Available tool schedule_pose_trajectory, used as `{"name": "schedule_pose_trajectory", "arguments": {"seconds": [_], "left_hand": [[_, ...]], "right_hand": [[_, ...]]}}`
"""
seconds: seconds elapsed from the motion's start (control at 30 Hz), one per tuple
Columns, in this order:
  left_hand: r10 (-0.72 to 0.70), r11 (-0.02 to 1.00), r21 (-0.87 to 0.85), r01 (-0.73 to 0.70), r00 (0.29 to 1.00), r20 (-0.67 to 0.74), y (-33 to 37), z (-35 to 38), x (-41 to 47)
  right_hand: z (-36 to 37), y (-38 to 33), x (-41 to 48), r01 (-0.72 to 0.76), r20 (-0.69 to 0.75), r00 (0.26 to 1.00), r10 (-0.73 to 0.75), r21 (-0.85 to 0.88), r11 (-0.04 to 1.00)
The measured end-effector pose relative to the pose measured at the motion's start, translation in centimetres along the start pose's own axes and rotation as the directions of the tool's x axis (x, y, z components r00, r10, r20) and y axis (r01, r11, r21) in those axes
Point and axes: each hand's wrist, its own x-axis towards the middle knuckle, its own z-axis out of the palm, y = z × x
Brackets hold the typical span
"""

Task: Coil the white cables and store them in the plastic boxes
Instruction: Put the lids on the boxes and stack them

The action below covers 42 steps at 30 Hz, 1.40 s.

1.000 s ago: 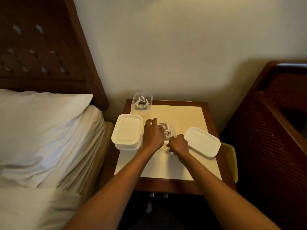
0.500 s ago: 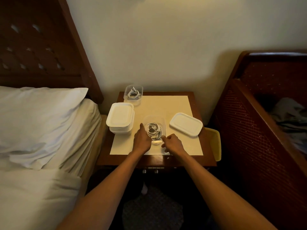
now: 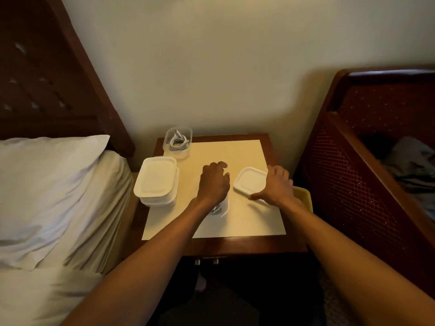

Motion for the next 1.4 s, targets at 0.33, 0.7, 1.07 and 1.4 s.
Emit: {"name": "schedule_pose_trajectory", "arguments": {"seconds": [0.33, 0.7, 1.07, 1.4], "left_hand": [[-0.009, 0.952, 0.299, -0.065, 0.971, 0.240, 1.6, 4.1, 5.0], [-0.054, 0.872, 0.482, -0.084, 0.963, 0.264, 3.4, 4.9, 4.2], [0.055, 0.879, 0.453, -0.146, 0.977, 0.207, 3.1, 3.9, 2.8], [0.137, 0.896, 0.404, -0.185, 0.980, 0.144, 3.3, 2.5, 1.7]], "right_hand": [[0.2, 0.7, 1.9, -0.044, 0.156, 0.986, 0.053, -0.059, 0.997], [0.9, 1.1, -0.4, -0.117, 0.167, 0.979, 0.121, -0.032, 0.993], [0.8, 0.3, -2.2, -0.158, 0.144, 0.977, 0.159, -0.018, 0.987], [0.4, -0.7, -3.3, -0.156, 0.054, 0.987, 0.152, 0.080, 0.985]]}}
